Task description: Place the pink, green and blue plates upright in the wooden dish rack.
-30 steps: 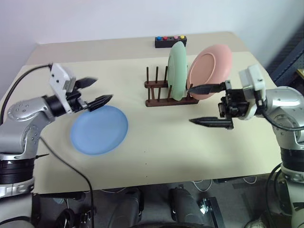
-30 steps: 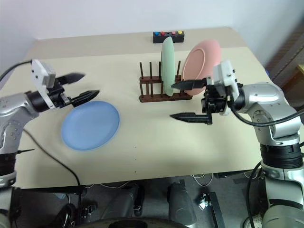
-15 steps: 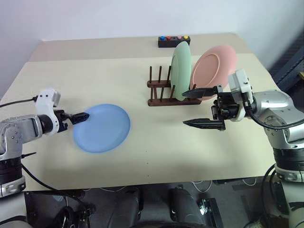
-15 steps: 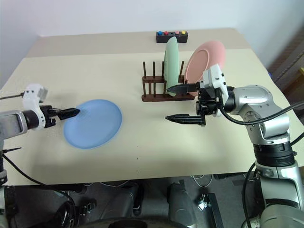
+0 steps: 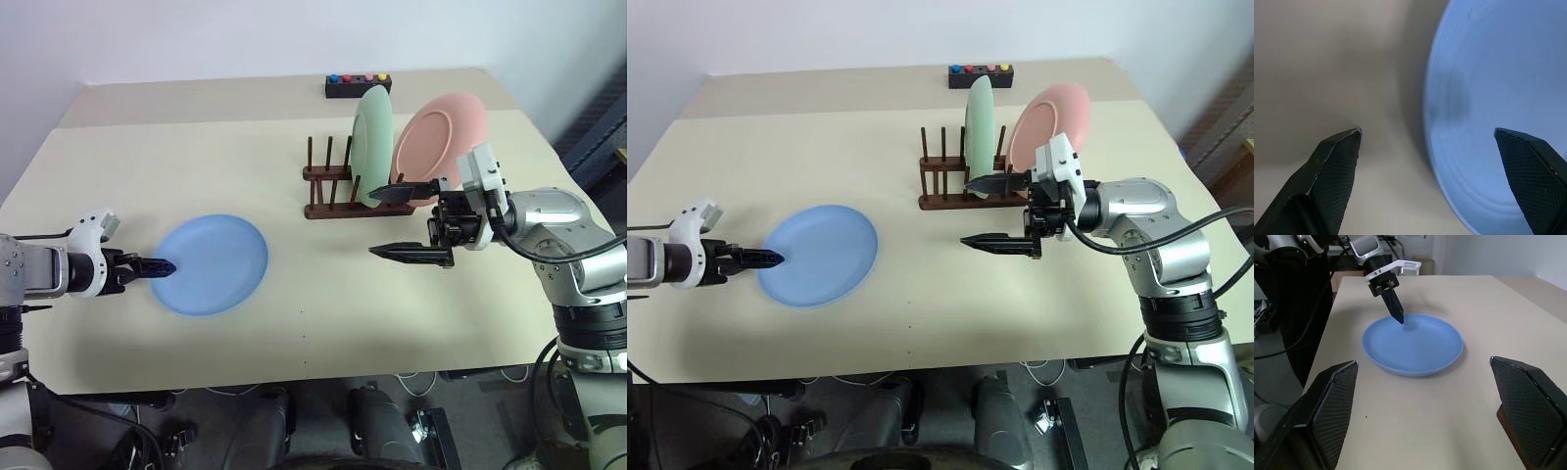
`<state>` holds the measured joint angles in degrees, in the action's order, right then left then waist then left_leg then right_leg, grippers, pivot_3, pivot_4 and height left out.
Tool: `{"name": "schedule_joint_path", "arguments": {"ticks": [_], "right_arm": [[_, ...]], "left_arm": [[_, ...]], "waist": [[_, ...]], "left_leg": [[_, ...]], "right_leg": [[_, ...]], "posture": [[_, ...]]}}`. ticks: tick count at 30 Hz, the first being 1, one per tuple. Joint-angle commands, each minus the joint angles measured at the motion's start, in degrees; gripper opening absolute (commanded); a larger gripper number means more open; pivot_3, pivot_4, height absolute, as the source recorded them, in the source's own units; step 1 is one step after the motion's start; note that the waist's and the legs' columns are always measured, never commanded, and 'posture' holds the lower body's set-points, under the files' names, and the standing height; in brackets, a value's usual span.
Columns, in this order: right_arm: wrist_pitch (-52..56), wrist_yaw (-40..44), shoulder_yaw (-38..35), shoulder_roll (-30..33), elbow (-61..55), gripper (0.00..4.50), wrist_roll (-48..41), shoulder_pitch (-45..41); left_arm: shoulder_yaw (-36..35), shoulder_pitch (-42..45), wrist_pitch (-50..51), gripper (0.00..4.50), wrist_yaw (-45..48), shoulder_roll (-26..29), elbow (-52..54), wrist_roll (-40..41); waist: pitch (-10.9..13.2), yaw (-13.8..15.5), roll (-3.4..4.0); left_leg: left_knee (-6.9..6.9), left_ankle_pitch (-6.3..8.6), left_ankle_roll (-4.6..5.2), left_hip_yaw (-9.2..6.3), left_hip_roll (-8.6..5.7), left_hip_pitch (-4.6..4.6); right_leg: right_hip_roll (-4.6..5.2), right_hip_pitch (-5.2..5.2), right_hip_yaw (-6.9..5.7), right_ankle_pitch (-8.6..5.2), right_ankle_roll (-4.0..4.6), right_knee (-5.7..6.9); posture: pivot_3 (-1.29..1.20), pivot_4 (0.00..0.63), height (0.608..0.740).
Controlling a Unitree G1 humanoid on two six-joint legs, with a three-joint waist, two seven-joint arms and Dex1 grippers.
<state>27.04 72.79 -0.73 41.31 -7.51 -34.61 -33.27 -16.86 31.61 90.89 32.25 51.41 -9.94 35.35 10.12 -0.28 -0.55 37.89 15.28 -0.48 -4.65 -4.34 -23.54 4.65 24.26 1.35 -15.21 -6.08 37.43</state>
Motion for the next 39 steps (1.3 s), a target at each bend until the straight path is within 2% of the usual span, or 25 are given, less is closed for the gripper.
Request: {"name": "schedule_joint_path", "arguments": {"ticks": [1,7,8,13,16,19,21,24,26,28,30,34,37,39], "right_arm": [[-0.56,-0.60,-1.41,0.42,-2.06,4.50,-0.45,0.24],[-0.47,-0.42,-1.79,1.78,-2.70,4.50,-0.39,0.88],[-0.65,-0.34,-1.69,1.96,-2.87,4.50,-0.24,0.90],[-0.54,-0.12,-1.11,2.22,-3.71,4.50,-0.38,0.62],[-1.20,0.12,-0.08,2.36,-3.89,4.50,0.80,0.01],[-5.17,-0.50,3.67,3.03,-5.41,4.50,7.24,-1.76],[-8.90,-2.30,7.40,3.25,-6.63,4.50,13.93,-4.38],[-12.93,-7.13,10.89,0.86,-5.92,4.50,21.92,-11.59],[-18.63,-9.45,12.26,-0.75,-4.62,4.50,26.42,-14.95],[-26.05,-13.69,13.65,-2.63,-2.05,4.50,32.50,-17.64],[-33.15,-17.39,15.32,-3.74,-0.23,4.50,38.42,-18.77],[-39.54,-22.12,18.79,-6.33,2.86,4.50,46.26,-18.98],[-43.73,-26.39,20.38,-7.25,5.74,4.50,52.87,-20.17],[-46.13,-29.75,21.13,-7.68,7.83,4.50,57.24,-21.31]], "left_arm": [[-2.61,3.18,1.45,3.22,-0.64,-2.74,-3.58,0.09],[-3.64,5.23,1.48,0.29,-2.17,-4.63,-5.34,-0.60],[-4.51,5.67,1.57,0.08,-2.80,-4.93,-5.56,-0.67],[-7.70,7.94,1.61,0.08,-4.31,-4.14,-3.98,1.86],[-8.83,11.70,1.52,0.08,-5.36,-1.71,-1.41,0.32],[-13.73,19.22,1.53,0.08,-5.72,-1.04,-1.89,2.21],[-15.59,21.23,1.58,0.08,-5.49,-1.83,0.15,3.66],[-20.27,21.37,-0.36,0.08,-8.43,-6.38,4.56,2.70],[-21.30,18.93,-6.35,0.08,-9.60,-9.81,9.35,2.47],[-23.25,17.78,-12.45,0.08,-12.71,-14.94,13.44,2.24],[-26.54,17.97,-14.41,0.08,-17.80,-22.62,16.53,3.31],[-25.14,13.70,-29.62,0.08,-23.50,-37.62,24.60,2.98],[-22.88,10.41,-35.58,0.08,-26.16,-45.41,29.06,4.59],[-21.79,9.01,-37.13,0.08,-27.65,-48.65,31.85,7.08]], "waist": [[-0.01,0.30,-0.01],[-0.01,0.43,-0.02],[-0.01,0.54,-0.02],[-0.01,0.59,-0.03],[0.00,0.73,-0.10],[0.01,0.69,-0.12],[0.00,0.56,-0.10],[-0.05,0.19,-0.01],[-0.05,-0.31,-0.02],[-0.06,-0.31,-0.18],[-0.11,-0.10,-0.33],[-0.17,0.04,-0.45],[-0.17,-0.33,-0.46],[-0.16,-0.45,-0.46]], "left_leg": [[0.02,0.00,0.00,0.00,-0.01,0.00],[0.04,-0.09,-0.15,0.02,-0.01,0.00],[0.04,-0.09,-0.15,0.02,-0.01,0.00],[0.05,-0.09,-0.15,0.03,-0.02,0.00],[0.05,-0.09,-0.15,0.02,-0.01,-0.01],[0.06,-0.09,-0.16,0.03,-0.02,-0.03],[0.07,-0.10,-0.18,0.04,-0.02,-0.05],[0.05,-0.16,-0.28,0.12,-0.02,-0.05],[0.04,-0.20,-0.36,0.11,0.00,-0.05],[0.05,-0.21,-0.38,0.10,0.00,-0.05],[0.09,-0.22,-0.38,0.07,0.00,-0.08],[0.14,-0.21,-0.38,0.07,-0.02,-0.12],[0.13,-0.22,-0.38,0.09,-0.02,-0.13],[0.12,-0.22,-0.38,0.09,0.00,-0.13]], "right_leg": [[0.00,-0.01,-0.01,0.00,0.00,0.00],[-0.01,0.01,0.00,0.00,0.00,0.02],[-0.01,0.01,0.00,0.00,0.00,0.02],[0.00,0.01,0.01,0.00,0.00,0.02],[0.00,0.01,0.01,0.00,0.00,0.02],[0.00,0.04,0.00,0.00,-0.01,0.02],[-0.02,0.08,-0.03,0.00,-0.01,0.02],[-0.01,0.16,0.02,0.00,-0.01,0.09],[-0.03,0.18,0.00,0.00,-0.01,0.15],[-0.04,0.19,0.00,0.00,-0.01,0.19],[-0.03,0.20,-0.02,0.00,-0.01,0.18],[0.00,0.15,-0.04,0.01,-0.02,0.09],[-0.02,0.16,-0.03,0.01,-0.02,0.08],[-0.05,0.18,-0.02,0.01,-0.02,0.08]], "posture": [[0.00,0.150,0.740],[0.00,0.150,0.740],[0.00,0.150,0.740],[0.00,0.150,0.740],[0.00,0.150,0.740],[0.00,0.150,0.740],[0.00,0.150,0.740],[0.00,0.150,0.740],[0.00,0.150,0.740],[0.00,0.150,0.740],[0.00,0.150,0.740],[0.00,0.150,0.740],[0.00,0.150,0.740],[0.00,0.150,0.740]]}}
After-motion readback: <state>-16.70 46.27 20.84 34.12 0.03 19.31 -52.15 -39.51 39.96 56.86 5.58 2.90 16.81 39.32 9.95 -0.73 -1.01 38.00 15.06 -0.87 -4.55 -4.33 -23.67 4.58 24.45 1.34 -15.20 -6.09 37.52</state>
